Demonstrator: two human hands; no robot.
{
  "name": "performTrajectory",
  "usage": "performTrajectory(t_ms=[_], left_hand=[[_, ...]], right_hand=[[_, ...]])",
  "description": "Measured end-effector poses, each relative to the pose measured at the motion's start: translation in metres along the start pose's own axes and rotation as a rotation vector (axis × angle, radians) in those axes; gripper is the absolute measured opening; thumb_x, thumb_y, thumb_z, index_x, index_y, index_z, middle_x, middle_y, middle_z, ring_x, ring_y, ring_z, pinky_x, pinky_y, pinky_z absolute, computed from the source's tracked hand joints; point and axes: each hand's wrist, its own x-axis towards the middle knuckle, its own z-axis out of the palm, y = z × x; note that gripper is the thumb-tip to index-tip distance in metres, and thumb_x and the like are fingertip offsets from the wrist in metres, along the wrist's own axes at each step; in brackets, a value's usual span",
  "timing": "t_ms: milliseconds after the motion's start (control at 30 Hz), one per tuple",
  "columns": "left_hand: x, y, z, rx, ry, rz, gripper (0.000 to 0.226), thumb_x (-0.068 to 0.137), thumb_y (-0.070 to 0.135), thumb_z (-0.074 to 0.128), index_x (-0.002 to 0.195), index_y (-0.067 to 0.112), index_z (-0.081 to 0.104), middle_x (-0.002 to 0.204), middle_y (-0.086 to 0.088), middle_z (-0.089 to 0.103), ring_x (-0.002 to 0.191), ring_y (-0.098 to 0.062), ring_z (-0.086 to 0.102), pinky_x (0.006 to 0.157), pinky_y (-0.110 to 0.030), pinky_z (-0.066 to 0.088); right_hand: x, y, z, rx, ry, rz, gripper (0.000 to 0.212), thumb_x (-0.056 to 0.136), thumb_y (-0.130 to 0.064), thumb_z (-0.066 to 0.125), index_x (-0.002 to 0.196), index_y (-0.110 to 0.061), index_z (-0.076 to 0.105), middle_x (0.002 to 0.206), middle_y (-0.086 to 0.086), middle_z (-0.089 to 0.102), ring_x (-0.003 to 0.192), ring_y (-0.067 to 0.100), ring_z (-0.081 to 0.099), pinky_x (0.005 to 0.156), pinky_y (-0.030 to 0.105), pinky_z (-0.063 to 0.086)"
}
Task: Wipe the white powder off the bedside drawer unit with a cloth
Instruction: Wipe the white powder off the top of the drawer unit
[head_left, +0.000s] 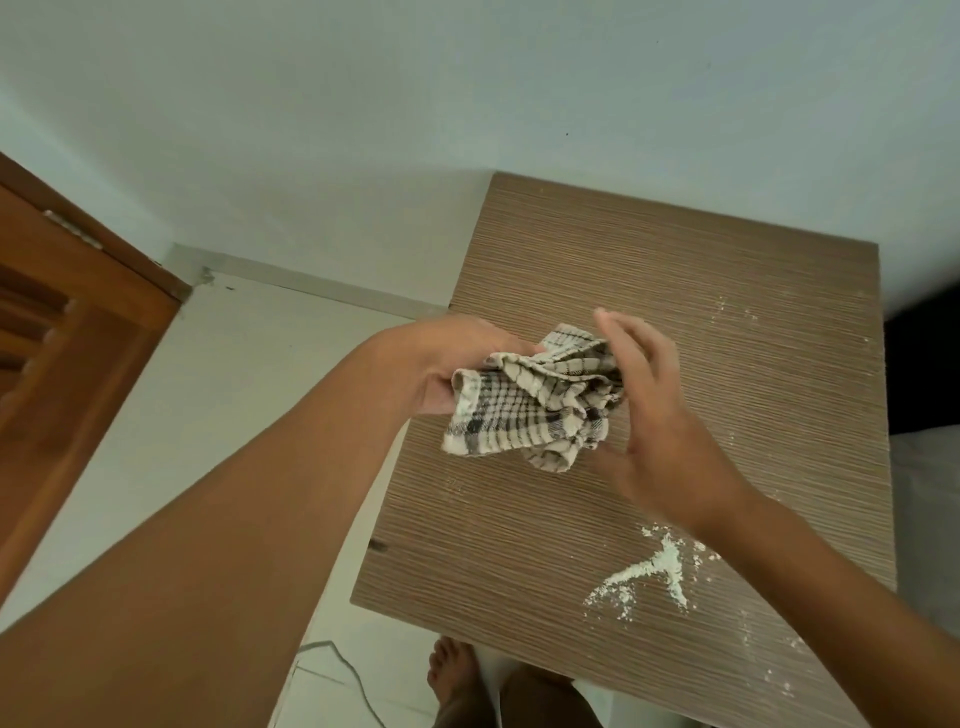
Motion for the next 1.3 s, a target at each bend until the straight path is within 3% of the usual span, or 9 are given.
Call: performTrajectory(t_ms=[133, 300, 467, 567, 733, 833, 967, 1133, 1300], left_hand=[[-0.002, 0.002, 0.004, 0.007, -0.116, -0.041, 0.026, 0.099, 0.014, 0.051, 0.109, -0.008, 0.061, 0.087, -0.017, 0.074, 0.073, -0.023, 0.074, 0.057, -0.027, 0.058], [0.004, -0.01, -0.013, 0.097, 0.216, 0.059, 0.023, 0.1, 0.014, 0.05, 0.11, -0.001, 0.064, 0.084, -0.012, 0.071, 0.064, -0.018, 0.068, 0.057, -0.025, 0.059], [0.011, -0.067, -0.046, 0.739, 0.729, 0.115, 0.028, 0.096, 0.027, 0.051, 0.114, 0.013, 0.067, 0.115, -0.006, 0.067, 0.106, -0.022, 0.062, 0.081, -0.026, 0.046], [0.005, -0.101, -0.055, 0.613, 0.738, 0.064, 0.037, 0.096, 0.024, 0.047, 0.125, 0.008, 0.064, 0.126, -0.007, 0.064, 0.117, -0.022, 0.058, 0.1, -0.034, 0.043], [-0.003, -0.121, -0.054, 0.138, 0.664, 0.007, 0.024, 0.097, 0.011, 0.047, 0.089, 0.004, 0.069, 0.09, -0.012, 0.07, 0.075, -0.018, 0.068, 0.061, -0.024, 0.059], [-0.004, -0.122, -0.056, 0.054, 0.617, -0.011, 0.02, 0.098, 0.009, 0.049, 0.094, 0.007, 0.069, 0.091, -0.012, 0.073, 0.079, -0.017, 0.071, 0.064, -0.022, 0.057], [-0.011, -0.119, -0.064, -0.096, 0.565, -0.06, 0.025, 0.1, 0.009, 0.044, 0.112, 0.0, 0.063, 0.093, -0.017, 0.072, 0.081, -0.022, 0.07, 0.067, -0.027, 0.057], [-0.018, -0.12, -0.073, -0.265, 0.57, -0.08, 0.028, 0.101, 0.008, 0.035, 0.12, -0.001, 0.053, 0.101, -0.024, 0.069, 0.088, -0.032, 0.069, 0.073, -0.039, 0.057], [-0.008, -0.116, -0.065, 0.013, 0.586, -0.051, 0.027, 0.098, 0.023, 0.051, 0.118, 0.007, 0.06, 0.095, -0.014, 0.071, 0.085, -0.025, 0.071, 0.077, -0.037, 0.059]], right_hand=[[0.015, 0.001, 0.002, -0.162, 0.206, -0.289, 0.049, 0.077, -0.033, 0.071, 0.124, -0.021, 0.059, 0.136, 0.007, 0.046, 0.123, 0.018, 0.044, 0.095, 0.043, 0.046], [0.018, -0.016, 0.005, 0.043, 0.133, -0.084, 0.018, 0.078, -0.032, 0.071, 0.088, -0.029, 0.056, 0.102, -0.02, 0.063, 0.091, 0.002, 0.058, 0.075, 0.029, 0.05], [0.034, -0.015, 0.018, -0.059, 0.013, 0.0, 0.053, 0.082, -0.01, 0.07, 0.122, -0.036, 0.047, 0.101, -0.011, 0.068, 0.082, 0.011, 0.064, 0.069, 0.035, 0.054], [0.055, -0.016, 0.036, -0.238, 0.044, -0.113, 0.059, 0.082, -0.008, 0.067, 0.134, -0.031, 0.049, 0.117, -0.004, 0.067, 0.104, 0.019, 0.061, 0.077, 0.032, 0.051], [0.092, -0.016, 0.067, -0.434, 0.021, -0.15, 0.052, 0.087, -0.003, 0.059, 0.134, -0.023, 0.052, 0.124, -0.001, 0.063, 0.114, 0.021, 0.056, 0.087, 0.039, 0.051], [0.094, -0.018, 0.086, -0.449, -0.108, -0.127, 0.05, 0.092, -0.006, 0.052, 0.137, -0.028, 0.046, 0.133, -0.004, 0.057, 0.122, 0.021, 0.052, 0.086, 0.038, 0.05], [0.069, -0.025, 0.104, -0.4, -0.346, -0.202, 0.062, 0.094, -0.018, 0.051, 0.149, -0.025, 0.026, 0.157, -0.005, 0.022, 0.146, 0.017, 0.015, 0.111, 0.04, 0.027], [0.016, -0.013, 0.101, -0.359, -0.407, -0.382, 0.071, 0.075, -0.02, 0.076, 0.139, -0.021, 0.045, 0.148, 0.001, 0.042, 0.139, 0.022, 0.03, 0.104, 0.049, 0.038], [-0.045, 0.004, 0.079, -0.365, -0.477, -0.499, 0.072, 0.06, -0.036, 0.079, 0.127, -0.026, 0.056, 0.135, -0.005, 0.056, 0.13, 0.013, 0.044, 0.103, 0.038, 0.037]])
